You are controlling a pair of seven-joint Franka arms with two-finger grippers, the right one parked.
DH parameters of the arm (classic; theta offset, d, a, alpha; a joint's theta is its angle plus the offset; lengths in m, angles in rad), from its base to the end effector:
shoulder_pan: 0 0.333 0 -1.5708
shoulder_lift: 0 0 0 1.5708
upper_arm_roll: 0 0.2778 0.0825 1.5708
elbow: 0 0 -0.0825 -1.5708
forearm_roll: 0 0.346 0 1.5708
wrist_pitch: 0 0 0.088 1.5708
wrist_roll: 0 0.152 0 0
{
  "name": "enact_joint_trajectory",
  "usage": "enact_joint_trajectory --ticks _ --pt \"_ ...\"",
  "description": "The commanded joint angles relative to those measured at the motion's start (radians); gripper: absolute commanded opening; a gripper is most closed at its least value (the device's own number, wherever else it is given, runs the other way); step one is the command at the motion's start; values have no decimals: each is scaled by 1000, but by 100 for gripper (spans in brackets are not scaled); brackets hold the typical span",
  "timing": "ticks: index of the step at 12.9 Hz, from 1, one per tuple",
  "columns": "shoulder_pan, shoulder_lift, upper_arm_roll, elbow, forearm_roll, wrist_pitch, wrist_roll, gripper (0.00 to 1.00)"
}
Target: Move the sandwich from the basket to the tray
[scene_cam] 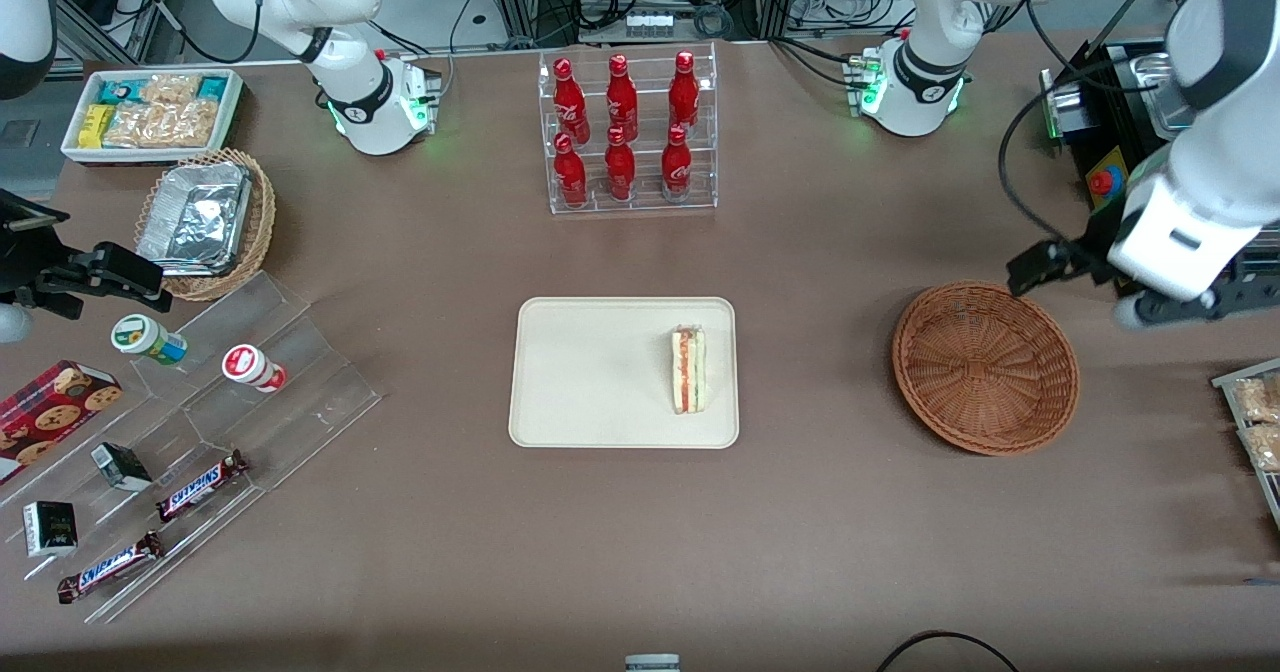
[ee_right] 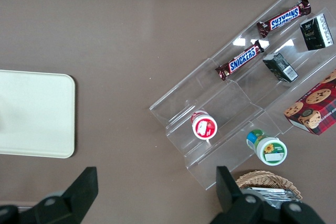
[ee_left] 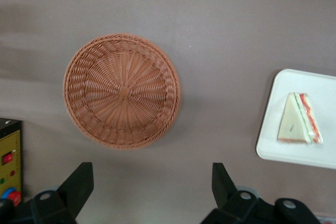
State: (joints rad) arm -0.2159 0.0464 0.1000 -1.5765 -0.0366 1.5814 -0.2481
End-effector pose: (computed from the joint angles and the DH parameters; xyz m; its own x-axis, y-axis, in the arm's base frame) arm 0.5224 -0.0673 0.5157 0.9901 0.1323 -0.0478 0.1334 -0.9908 0.0208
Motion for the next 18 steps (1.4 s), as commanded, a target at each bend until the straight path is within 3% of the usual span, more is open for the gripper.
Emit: enact_joint_trajectory --ticks 1,3,7,18 --pt "76 -51 -78 -2 12 -47 21 100" --pt "121 -54 -143 16 35 -58 12 100" --pt "130 -74 -161 26 55 -110 10 100" --pt "164 -63 -200 3 58 -31 10 100"
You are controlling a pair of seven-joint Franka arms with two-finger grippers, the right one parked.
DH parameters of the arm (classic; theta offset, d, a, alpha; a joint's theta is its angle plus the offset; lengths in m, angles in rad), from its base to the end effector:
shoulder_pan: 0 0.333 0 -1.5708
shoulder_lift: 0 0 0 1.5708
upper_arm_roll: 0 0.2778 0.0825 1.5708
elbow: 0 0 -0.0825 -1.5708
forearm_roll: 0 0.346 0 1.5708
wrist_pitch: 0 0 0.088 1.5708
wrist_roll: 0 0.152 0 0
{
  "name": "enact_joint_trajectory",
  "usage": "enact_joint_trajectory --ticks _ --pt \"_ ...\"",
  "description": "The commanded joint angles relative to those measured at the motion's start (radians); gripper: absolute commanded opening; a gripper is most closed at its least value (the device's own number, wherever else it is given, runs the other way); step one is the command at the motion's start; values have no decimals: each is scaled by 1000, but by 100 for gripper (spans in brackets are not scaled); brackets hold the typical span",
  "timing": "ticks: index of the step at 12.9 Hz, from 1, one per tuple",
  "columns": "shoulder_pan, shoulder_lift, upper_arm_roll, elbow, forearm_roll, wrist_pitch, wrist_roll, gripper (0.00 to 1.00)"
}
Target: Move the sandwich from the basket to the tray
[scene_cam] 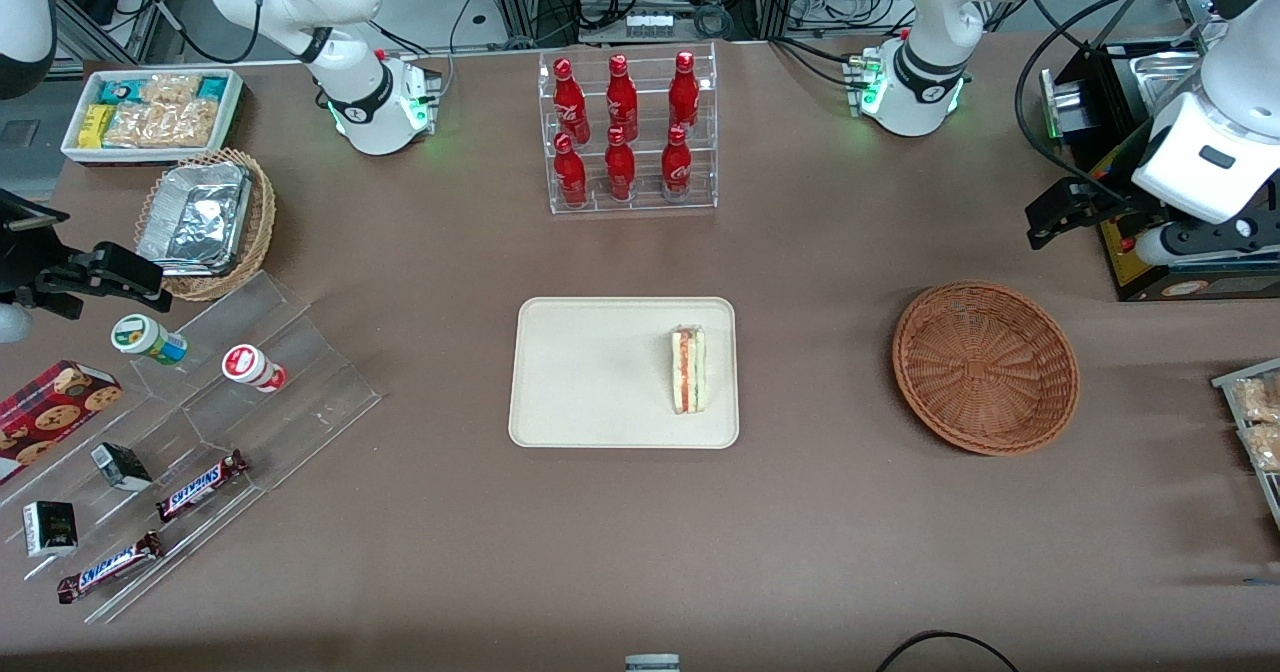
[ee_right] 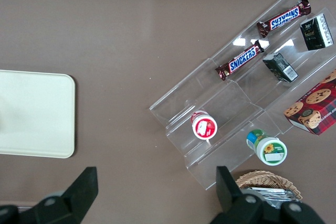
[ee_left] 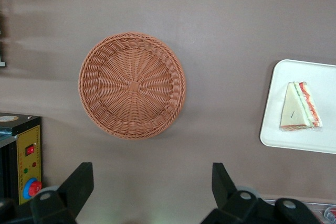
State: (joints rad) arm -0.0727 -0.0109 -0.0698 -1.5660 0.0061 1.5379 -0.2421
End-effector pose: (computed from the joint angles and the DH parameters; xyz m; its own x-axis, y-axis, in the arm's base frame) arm 0.5045 -0.0716 0.5461 0.9949 0.0997 -0.0151 0.0995 -0.9950 -0.0108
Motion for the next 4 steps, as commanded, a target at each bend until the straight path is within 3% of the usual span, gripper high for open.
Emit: enact_joint_trajectory --ticks 1,4 --pt "21 -5 -31 -8 15 13 4 100" --pt "19 -9 -35 -26 26 13 4 100"
